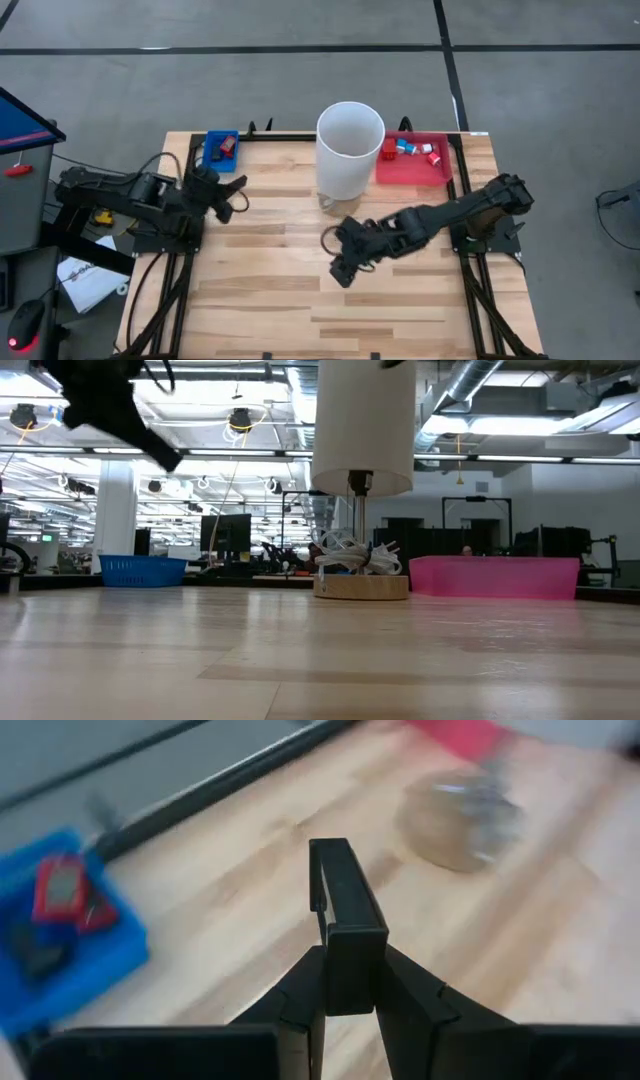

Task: Pick & Place Office items
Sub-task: Put the black digital timer into the blue bin

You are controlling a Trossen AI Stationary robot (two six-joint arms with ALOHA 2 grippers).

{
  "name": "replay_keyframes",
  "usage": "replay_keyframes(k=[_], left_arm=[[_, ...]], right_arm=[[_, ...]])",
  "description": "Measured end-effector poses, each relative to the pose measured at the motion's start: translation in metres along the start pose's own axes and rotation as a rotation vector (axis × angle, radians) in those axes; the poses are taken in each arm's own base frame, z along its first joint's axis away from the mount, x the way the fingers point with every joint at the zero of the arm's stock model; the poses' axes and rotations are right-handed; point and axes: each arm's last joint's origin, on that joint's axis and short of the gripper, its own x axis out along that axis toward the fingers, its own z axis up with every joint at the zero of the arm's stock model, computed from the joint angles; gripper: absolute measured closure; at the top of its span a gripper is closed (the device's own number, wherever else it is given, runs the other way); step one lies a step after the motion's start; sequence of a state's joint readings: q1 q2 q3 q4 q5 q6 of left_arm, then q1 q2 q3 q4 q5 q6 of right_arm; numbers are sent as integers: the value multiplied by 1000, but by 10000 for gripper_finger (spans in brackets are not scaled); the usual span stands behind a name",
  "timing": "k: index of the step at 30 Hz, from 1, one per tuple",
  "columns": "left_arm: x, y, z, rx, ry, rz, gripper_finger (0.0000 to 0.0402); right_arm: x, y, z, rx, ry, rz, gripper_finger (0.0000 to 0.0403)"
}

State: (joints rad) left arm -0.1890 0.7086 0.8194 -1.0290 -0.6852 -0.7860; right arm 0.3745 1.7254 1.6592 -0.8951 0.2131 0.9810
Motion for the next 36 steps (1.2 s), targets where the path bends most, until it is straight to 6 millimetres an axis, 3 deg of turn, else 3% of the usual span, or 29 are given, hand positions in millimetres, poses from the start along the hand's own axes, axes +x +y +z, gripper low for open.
replay_keyframes(k=[4,8,11,14,18,21,28,36], left_arm=[[28,-2,-9,-243,-30,171,343],[69,-2,-4,-400,-55,317,343],[97,12,11,-469,-52,401,343],[115,40,26,-539,-28,429,343],[118,83,29,-641,42,518,343],[109,103,31,-680,49,517,343],[98,115,28,-702,54,556,343],[117,119,25,-730,103,631,343]], right_arm=[[-24,2,-24,6,-46,-94,168],[-57,-1,-44,29,-133,-152,168],[-80,-7,-53,54,-191,-168,168],[-97,-13,-61,64,-228,-183,168],[-113,-19,-70,85,-262,-200,168],[-117,-20,-76,100,-306,-210,168],[-116,-18,-83,122,-372,-226,168],[-107,-16,-83,122,-397,-258,168]])
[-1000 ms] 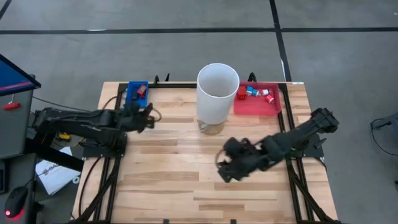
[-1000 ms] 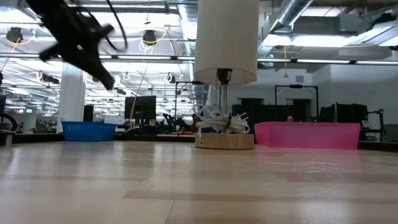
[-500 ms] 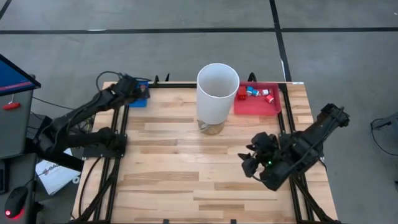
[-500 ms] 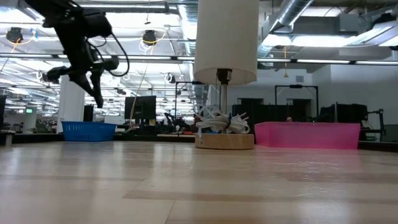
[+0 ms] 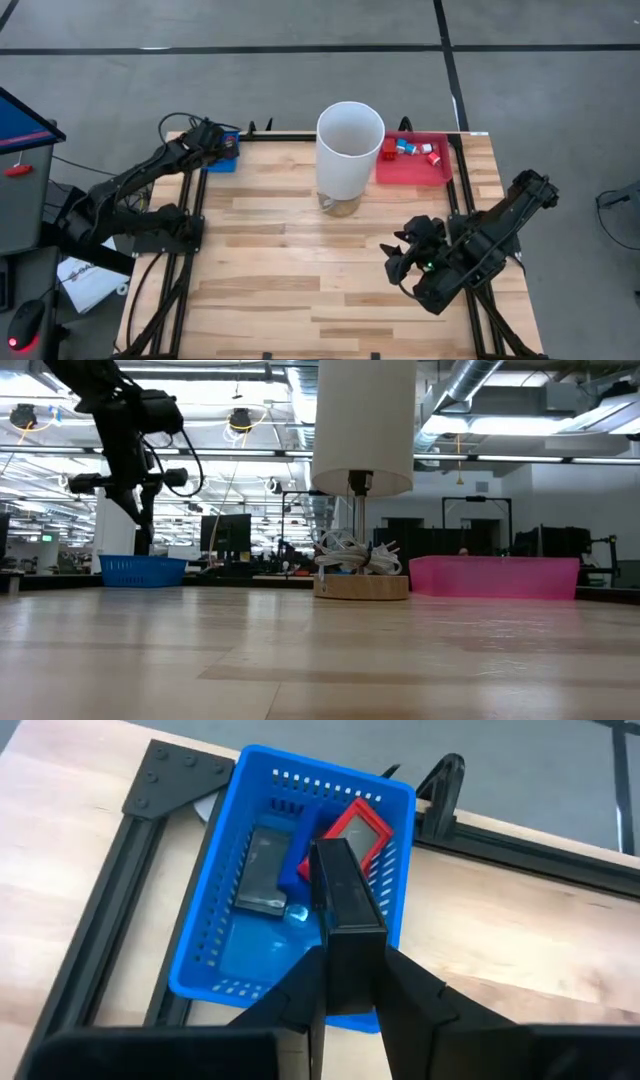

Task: Pick & Place Office items
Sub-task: Put the black digital timer into the blue bin

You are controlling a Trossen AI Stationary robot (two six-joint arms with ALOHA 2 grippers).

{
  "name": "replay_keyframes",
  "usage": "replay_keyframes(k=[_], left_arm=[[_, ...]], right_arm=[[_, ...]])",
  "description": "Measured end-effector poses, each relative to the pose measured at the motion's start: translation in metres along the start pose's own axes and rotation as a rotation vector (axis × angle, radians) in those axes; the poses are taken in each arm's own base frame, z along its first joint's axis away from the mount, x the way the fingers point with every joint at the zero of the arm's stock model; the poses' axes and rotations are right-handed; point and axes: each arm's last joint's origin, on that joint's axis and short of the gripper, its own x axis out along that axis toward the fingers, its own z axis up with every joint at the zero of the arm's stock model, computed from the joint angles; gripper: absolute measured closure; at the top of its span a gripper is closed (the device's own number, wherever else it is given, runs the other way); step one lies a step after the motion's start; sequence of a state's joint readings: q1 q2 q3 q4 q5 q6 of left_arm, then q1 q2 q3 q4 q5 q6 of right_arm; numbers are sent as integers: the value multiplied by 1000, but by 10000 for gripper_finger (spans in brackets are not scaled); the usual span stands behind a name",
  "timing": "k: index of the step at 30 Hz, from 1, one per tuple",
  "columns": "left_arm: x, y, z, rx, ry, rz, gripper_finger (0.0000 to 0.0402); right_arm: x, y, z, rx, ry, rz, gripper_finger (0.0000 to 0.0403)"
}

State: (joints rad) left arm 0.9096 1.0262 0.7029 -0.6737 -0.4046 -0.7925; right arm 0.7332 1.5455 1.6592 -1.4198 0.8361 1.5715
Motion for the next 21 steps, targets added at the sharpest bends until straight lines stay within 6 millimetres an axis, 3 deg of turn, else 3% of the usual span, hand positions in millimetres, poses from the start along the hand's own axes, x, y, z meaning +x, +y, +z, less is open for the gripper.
replay_keyframes(k=[11,21], left_arm=[[27,-10,-6,96,63,81,340],[31,-9,-8,143,51,98,312]], right_arm=[[-2,2,-7,39,1,4,168],[-9,-5,-13,69,-19,-22,168]])
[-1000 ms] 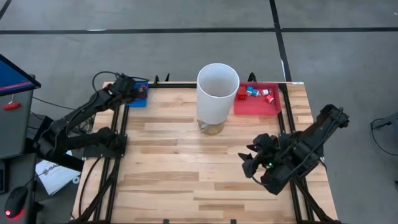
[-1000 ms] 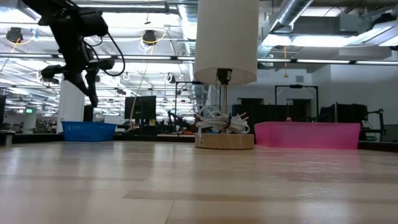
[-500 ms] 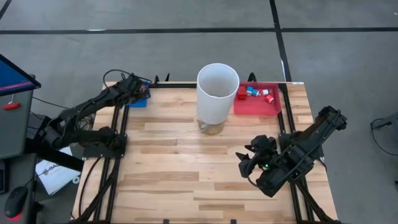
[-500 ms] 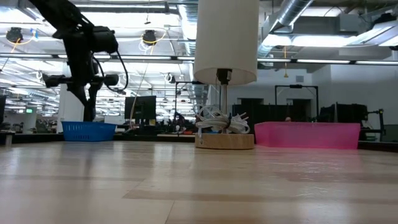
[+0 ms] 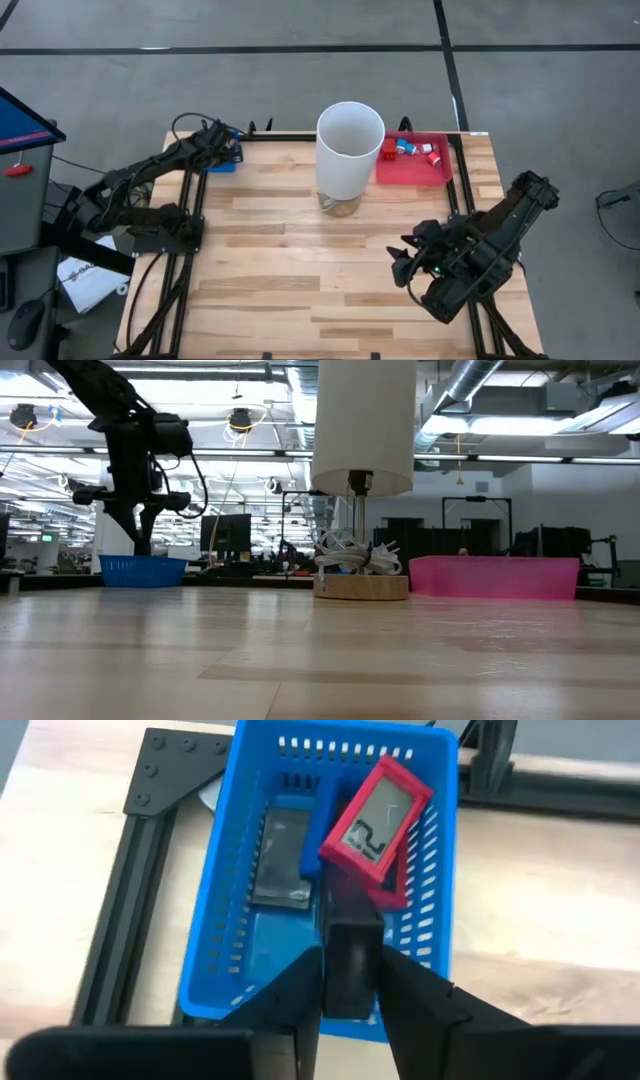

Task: Pick & Place Office items
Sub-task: Put the black digital timer into the blue bin, then return to Home Position

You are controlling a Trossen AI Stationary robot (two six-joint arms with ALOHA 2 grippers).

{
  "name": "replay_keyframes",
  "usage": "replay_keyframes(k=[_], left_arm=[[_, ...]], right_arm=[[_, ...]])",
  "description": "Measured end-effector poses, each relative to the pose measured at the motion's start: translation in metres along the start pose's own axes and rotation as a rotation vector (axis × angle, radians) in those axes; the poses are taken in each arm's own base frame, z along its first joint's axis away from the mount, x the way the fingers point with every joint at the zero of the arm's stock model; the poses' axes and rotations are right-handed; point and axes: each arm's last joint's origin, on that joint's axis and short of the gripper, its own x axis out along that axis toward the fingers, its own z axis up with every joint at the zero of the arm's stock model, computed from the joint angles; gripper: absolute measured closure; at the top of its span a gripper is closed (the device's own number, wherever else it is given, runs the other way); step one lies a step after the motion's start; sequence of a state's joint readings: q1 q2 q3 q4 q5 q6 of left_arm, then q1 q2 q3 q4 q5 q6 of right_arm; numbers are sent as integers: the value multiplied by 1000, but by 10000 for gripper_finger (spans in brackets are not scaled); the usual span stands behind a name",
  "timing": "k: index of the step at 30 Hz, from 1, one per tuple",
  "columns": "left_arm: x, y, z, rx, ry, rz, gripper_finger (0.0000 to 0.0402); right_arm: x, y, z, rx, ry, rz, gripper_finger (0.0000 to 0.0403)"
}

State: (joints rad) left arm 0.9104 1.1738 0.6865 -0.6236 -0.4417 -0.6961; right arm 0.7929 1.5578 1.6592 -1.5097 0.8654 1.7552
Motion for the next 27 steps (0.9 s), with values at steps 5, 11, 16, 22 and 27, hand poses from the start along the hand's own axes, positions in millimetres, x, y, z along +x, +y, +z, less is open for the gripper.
replay_keyframes(k=[5,11,16,22,27], left_arm=[[-1,3,-2,2,-18,-10,288],[-8,8,-3,2,-78,-61,257],[-28,15,0,54,-120,-190,232],[-50,28,-15,234,-117,-481,228],[-52,32,-36,268,-167,-820,239]], right_arm=[[-1,0,-1,0,1,2,168],[-1,0,-1,4,1,2,168],[-3,-1,-1,10,-21,9,168],[-9,-7,0,62,-76,14,168],[-10,-10,5,66,-78,18,168]])
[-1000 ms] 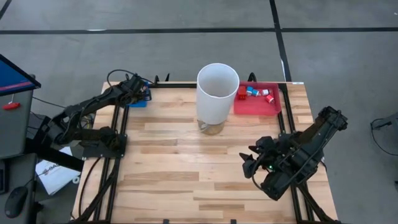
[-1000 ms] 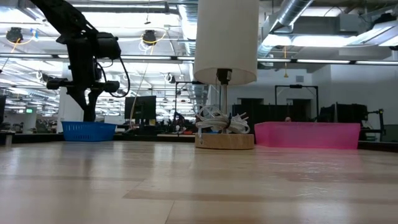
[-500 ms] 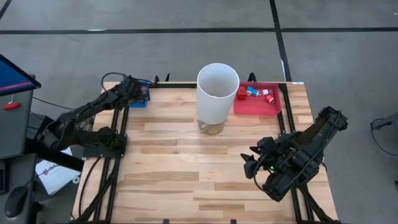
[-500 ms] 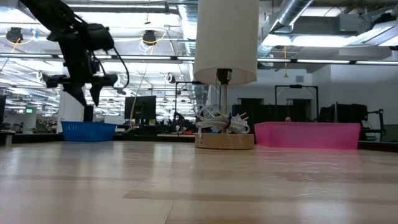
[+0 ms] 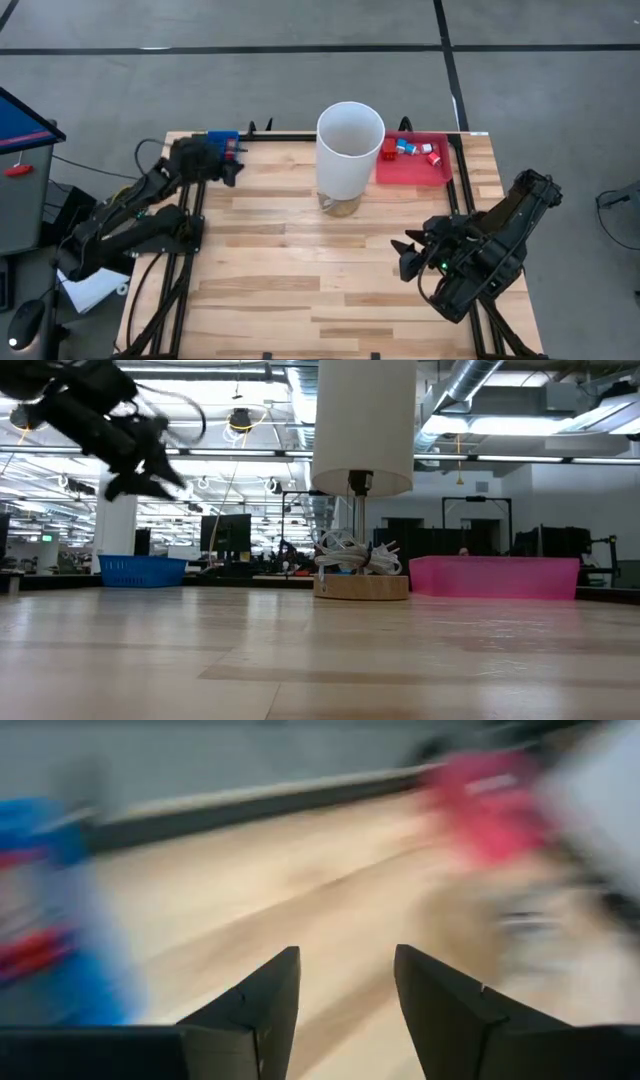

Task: Pick & Place Office items
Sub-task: Return to Home Position

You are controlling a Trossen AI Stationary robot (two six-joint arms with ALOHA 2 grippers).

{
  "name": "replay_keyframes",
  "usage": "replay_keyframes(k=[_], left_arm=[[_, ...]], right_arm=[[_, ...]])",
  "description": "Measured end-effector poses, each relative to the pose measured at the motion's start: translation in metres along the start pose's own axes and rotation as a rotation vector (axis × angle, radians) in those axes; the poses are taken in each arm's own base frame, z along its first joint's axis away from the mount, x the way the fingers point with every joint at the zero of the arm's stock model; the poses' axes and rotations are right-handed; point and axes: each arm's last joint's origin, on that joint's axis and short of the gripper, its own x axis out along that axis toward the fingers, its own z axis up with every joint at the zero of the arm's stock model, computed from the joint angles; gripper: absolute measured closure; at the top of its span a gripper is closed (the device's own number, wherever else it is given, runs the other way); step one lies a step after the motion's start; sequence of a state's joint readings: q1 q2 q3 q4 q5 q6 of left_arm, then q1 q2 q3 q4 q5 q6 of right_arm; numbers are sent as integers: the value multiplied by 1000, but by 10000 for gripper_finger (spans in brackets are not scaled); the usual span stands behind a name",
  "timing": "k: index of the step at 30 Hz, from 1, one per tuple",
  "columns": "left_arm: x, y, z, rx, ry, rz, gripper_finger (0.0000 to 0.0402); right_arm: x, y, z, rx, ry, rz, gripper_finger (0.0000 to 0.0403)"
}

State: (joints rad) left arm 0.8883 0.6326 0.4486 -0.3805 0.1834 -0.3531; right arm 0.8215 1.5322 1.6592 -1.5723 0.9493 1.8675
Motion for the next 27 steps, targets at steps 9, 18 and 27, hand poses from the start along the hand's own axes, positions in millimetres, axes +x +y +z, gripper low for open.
replay_keyframes(k=[9,18,27], left_arm=[[9,-22,-32,20,-313,-506,268],[7,-58,-53,169,-339,-591,309],[-18,-70,-66,282,-334,-694,333]], right_arm=[[-1,-4,9,10,-21,10,168],[3,-5,15,37,-5,-13,168],[4,-9,26,97,23,-20,168]])
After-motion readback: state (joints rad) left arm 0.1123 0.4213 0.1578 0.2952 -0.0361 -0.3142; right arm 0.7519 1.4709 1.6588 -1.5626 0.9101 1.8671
